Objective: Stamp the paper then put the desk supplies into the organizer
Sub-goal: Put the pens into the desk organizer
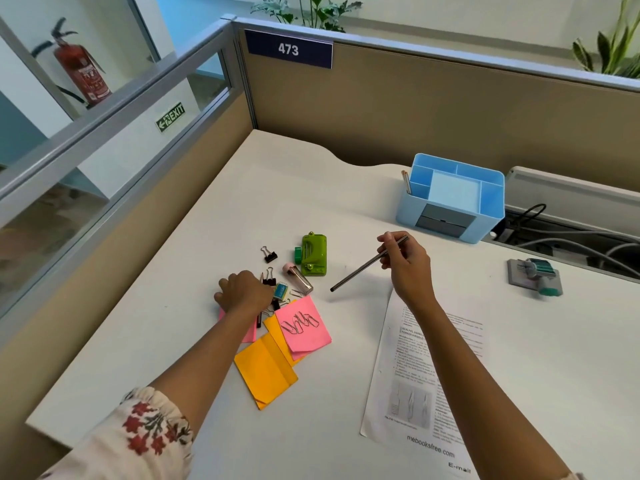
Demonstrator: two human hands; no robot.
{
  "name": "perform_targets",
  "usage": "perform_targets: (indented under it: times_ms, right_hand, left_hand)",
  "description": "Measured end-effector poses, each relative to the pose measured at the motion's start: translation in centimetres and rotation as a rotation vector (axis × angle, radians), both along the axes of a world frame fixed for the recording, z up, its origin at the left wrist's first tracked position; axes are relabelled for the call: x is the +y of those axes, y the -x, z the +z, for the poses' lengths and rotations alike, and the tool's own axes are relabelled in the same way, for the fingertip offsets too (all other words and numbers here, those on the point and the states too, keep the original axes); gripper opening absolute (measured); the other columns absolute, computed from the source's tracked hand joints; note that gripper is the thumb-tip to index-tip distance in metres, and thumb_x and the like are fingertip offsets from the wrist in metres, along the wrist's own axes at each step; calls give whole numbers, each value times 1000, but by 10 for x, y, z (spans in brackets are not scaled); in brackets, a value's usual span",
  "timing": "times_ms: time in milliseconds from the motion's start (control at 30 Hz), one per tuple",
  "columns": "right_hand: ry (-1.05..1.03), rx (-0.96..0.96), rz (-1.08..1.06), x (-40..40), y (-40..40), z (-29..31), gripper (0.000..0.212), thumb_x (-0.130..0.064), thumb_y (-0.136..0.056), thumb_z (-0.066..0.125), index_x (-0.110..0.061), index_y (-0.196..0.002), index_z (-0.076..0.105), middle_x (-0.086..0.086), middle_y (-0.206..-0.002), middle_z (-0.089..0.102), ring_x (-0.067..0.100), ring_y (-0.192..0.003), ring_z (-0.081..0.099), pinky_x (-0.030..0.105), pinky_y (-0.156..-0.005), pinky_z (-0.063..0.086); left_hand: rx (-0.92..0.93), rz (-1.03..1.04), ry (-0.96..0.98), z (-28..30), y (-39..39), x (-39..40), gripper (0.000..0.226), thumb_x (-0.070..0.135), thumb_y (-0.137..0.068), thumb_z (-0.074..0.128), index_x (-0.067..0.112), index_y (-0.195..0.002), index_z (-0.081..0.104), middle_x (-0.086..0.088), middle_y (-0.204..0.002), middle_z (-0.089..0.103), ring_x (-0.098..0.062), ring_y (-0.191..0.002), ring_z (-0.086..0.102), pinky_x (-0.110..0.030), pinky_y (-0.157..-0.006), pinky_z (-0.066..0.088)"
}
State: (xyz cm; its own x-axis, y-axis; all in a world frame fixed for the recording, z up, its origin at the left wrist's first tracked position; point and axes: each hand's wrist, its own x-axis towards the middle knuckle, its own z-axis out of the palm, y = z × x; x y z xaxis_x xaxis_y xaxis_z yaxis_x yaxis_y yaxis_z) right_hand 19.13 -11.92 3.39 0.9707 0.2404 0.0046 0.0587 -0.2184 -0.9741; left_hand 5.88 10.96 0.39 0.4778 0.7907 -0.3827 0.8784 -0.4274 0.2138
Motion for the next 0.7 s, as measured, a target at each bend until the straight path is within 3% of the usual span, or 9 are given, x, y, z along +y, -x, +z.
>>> perform_targets:
  times_ms: [333,533,700]
  right_hand:
    - [24,-40,-78,-11,-10,9,26,-30,-101,48,-10,-98,64,2,-83,67,5,-66,60,14,-61,50]
    - [39,-129,-283,-23,-38,27,20,-32,-101,48,-14,-105,54,-3,-94,62,12,-87,60,18,-75,51]
    - [81,-274,-400,-37,-68,40,22,-32,-99,50,-12,-106,56,8,-107,62,17,-100,61,23,-83,54]
  left_hand:
    - [-68,-28,-26,5,-10,-2,33,28,-93,54,3,-115,57,-16,-125,52,-30,-121,41,-39,-92,40]
    - [-377,-33,-183,2,-19,-10,27,23,-96,50,4,-112,60,-16,-121,53,-31,-118,42,-43,-94,38]
    - [-708,-72,-196,12,-29,-26,7,16,-95,53,11,-99,56,-9,-111,52,-26,-111,44,-39,-88,36]
